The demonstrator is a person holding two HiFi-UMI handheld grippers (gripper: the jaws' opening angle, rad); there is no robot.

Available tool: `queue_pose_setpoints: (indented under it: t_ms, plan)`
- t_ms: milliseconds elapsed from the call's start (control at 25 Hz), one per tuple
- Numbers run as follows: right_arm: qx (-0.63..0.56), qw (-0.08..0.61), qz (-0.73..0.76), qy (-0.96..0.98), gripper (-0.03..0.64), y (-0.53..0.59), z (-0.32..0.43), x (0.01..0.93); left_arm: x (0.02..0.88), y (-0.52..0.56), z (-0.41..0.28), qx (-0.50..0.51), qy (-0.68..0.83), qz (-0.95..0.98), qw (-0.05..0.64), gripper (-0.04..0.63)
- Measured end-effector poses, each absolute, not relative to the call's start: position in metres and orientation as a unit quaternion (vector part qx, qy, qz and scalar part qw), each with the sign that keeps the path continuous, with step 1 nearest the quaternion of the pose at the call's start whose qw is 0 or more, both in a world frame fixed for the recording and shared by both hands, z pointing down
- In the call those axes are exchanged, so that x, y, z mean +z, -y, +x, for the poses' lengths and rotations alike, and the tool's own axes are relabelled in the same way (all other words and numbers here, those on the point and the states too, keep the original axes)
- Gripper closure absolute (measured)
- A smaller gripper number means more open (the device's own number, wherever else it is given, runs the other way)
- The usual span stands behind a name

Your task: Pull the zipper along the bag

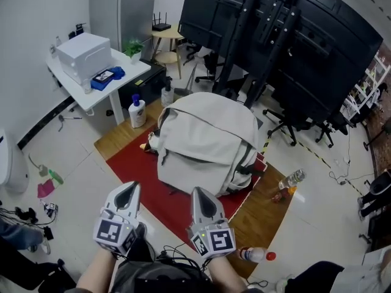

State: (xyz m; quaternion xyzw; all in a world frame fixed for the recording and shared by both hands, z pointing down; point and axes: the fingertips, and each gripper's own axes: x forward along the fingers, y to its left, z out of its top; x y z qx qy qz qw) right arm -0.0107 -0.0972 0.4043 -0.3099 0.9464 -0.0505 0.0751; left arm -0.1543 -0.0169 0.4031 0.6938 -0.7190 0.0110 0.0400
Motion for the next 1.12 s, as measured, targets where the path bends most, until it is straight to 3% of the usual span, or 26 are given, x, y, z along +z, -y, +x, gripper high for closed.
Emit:
queue_pose_setpoints:
  t_ms: [480,840,880,920,1120]
  plan:
    - [-0.068,0.02,-0.324,-0.943,0.609,0.146,-0.117,0.43,0.441,0.119,-0.215,0.043,0.629,0.774,0.059,0.56]
    - [-0.093,0.005,-0.363,-0.927,0.609,0.189,-0.147,0.451,0.482,0.188,-0.219,0.08,0.531,0.841,0.068,0.557]
    - [-0.098,0.006,-0.365,-0.926,0.609,0.192,-0.149,0.454,0.485,0.192,-0.217,0.082,0.519,0.848,0.071,0.538]
    - [-0.103,0.006,-0.368,-0.924,0.607,0.194,-0.15,0.457,0.49,0.195,-0.216,0.086,0.506,0.855,0.075,0.472]
    - [-0.118,-0.002,-0.378,-0.918,0.607,0.199,-0.158,0.465,0.506,0.207,-0.216,0.1,0.466,0.875,0.091,0.465]
